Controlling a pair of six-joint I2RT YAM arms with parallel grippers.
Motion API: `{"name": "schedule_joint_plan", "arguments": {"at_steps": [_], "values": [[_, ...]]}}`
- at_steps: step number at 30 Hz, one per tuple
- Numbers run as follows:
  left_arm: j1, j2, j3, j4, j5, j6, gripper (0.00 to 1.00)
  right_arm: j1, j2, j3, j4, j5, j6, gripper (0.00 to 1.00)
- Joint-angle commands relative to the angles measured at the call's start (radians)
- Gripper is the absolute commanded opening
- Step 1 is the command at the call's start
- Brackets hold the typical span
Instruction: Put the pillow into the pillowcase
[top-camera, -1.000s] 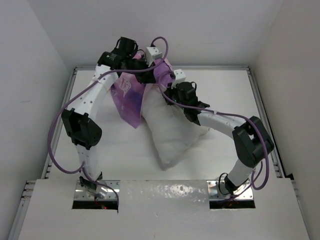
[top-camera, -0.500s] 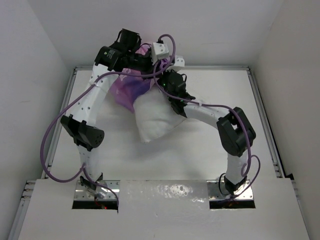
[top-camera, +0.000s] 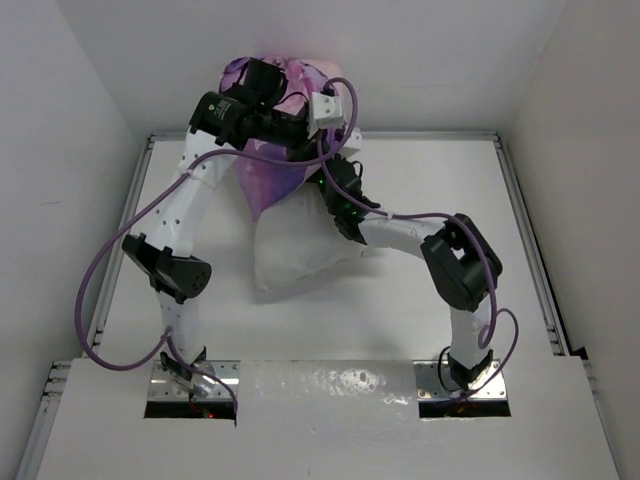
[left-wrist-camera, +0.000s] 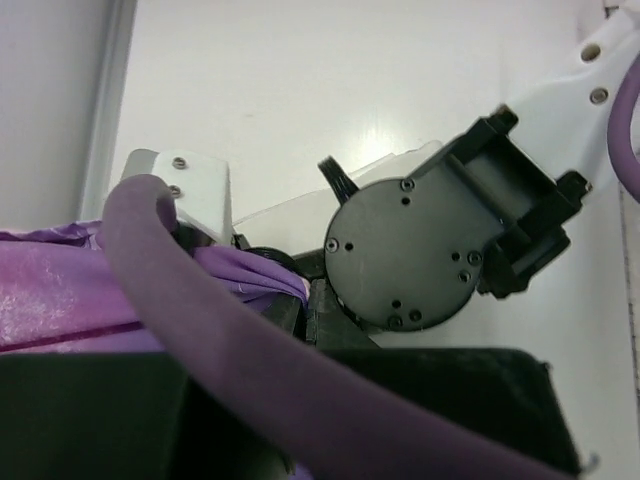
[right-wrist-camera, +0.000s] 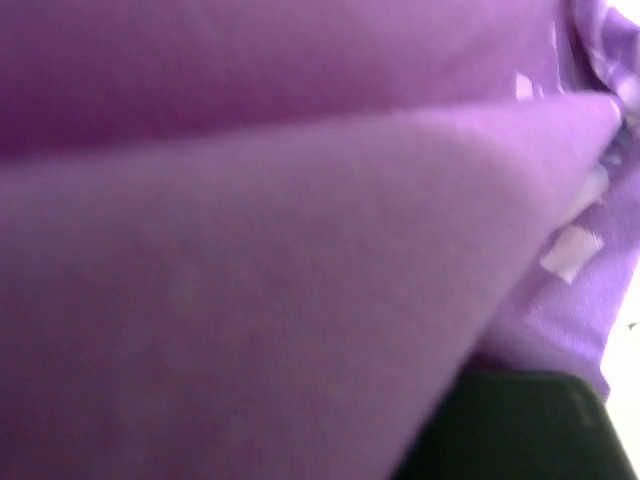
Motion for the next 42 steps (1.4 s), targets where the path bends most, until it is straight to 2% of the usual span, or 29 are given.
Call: {"name": "schedule_joint_plan", "arguments": {"at_steps": [1, 4, 5, 7, 8, 9, 10, 12, 13, 14, 16, 17, 20, 21, 25, 29, 30, 31, 33, 35, 36, 38, 39, 42], "values": [[-0.033, -0.057, 0.026, -0.073, 0.236, -0.002, 0.0, -0.026, -0.123, -0.051, 0.115, -0.188, 0.07, 0.0], [-0.026, -0.057, 0.011, -0.03, 0.186, -0.037, 0.0, -0.035, -0.192, -0.147, 0.132, -0.246, 0.094, 0.0], [-0.021, -0.058, -0.012, -0.008, 0.169, -0.048, 0.14, -0.038, -0.241, -0.175, 0.125, -0.243, 0.096, 0.0], [-0.001, -0.058, -0.058, 0.034, 0.128, -0.081, 0.31, -0.043, -0.283, -0.24, 0.08, -0.199, 0.108, 0.0], [0.011, -0.058, -0.07, 0.05, 0.115, -0.097, 0.45, -0.049, -0.313, -0.255, 0.046, -0.188, 0.108, 0.0], [0.025, -0.06, -0.087, 0.067, 0.092, -0.113, 0.51, -0.064, -0.324, -0.266, 0.005, -0.181, 0.101, 0.06], [0.063, -0.066, -0.119, 0.105, 0.079, -0.153, 0.56, -0.074, -0.333, -0.266, -0.108, -0.173, 0.099, 0.16], [0.11, -0.093, -0.162, 0.142, 0.048, -0.192, 0.67, -0.118, -0.349, -0.252, -0.231, -0.188, 0.114, 0.48], [0.135, -0.106, -0.185, 0.16, 0.04, -0.209, 0.7, -0.135, -0.352, -0.246, -0.294, -0.214, 0.113, 0.71], [0.182, -0.118, -0.234, 0.176, 0.029, -0.219, 0.75, -0.15, -0.356, -0.238, -0.406, -0.269, 0.108, 0.8], [0.212, -0.155, -0.282, 0.174, -0.057, -0.215, 0.78, -0.17, -0.378, -0.235, -0.492, -0.291, 0.043, 0.94], [0.215, -0.164, -0.322, 0.158, -0.105, -0.194, 0.78, -0.17, -0.388, -0.238, -0.56, -0.271, 0.016, 0.96], [0.215, -0.172, -0.429, 0.139, -0.266, -0.172, 0.77, -0.169, -0.442, -0.266, -0.649, -0.227, -0.045, 0.98], [0.215, -0.172, -0.496, 0.136, -0.32, -0.16, 0.74, -0.17, -0.47, -0.27, -0.677, -0.223, -0.077, 0.98], [0.214, -0.167, -0.621, 0.112, -0.304, -0.121, 0.72, -0.17, -0.522, -0.278, -0.74, -0.202, -0.142, 0.94], [0.2, -0.161, -0.712, 0.118, -0.265, -0.114, 0.73, -0.178, -0.557, -0.254, -0.819, -0.225, -0.185, 0.6], [0.198, -0.159, -0.727, 0.124, -0.267, -0.117, 0.73, -0.182, -0.565, -0.254, -0.829, -0.251, -0.183, 0.43], [0.198, -0.158, -0.757, 0.147, -0.267, -0.13, 0.73, -0.187, -0.576, -0.255, -0.841, -0.265, -0.182, 0.37], [0.194, -0.158, -0.799, 0.18, -0.258, -0.144, 0.74, -0.195, -0.599, -0.258, -0.852, -0.312, -0.192, 0.33], [0.192, -0.153, -0.821, 0.2, -0.233, -0.153, 0.75, -0.195, -0.603, -0.249, -0.853, -0.344, -0.218, 0.38], [0.192, -0.152, -0.84, 0.225, -0.207, -0.17, 0.75, -0.196, -0.6, -0.246, -0.855, -0.364, -0.229, 0.5], [0.192, -0.15, -0.86, 0.254, -0.176, -0.192, 0.72, -0.195, -0.579, -0.231, -0.835, -0.411, -0.243, 0.62], [0.191, -0.15, -0.877, 0.285, -0.172, -0.212, 0.62, -0.195, -0.567, -0.222, -0.821, -0.427, -0.245, 0.7], [0.192, -0.149, -0.88, 0.311, -0.159, -0.239, 0.37, -0.198, -0.495, -0.166, -0.803, -0.443, -0.26, 0.79]]}}
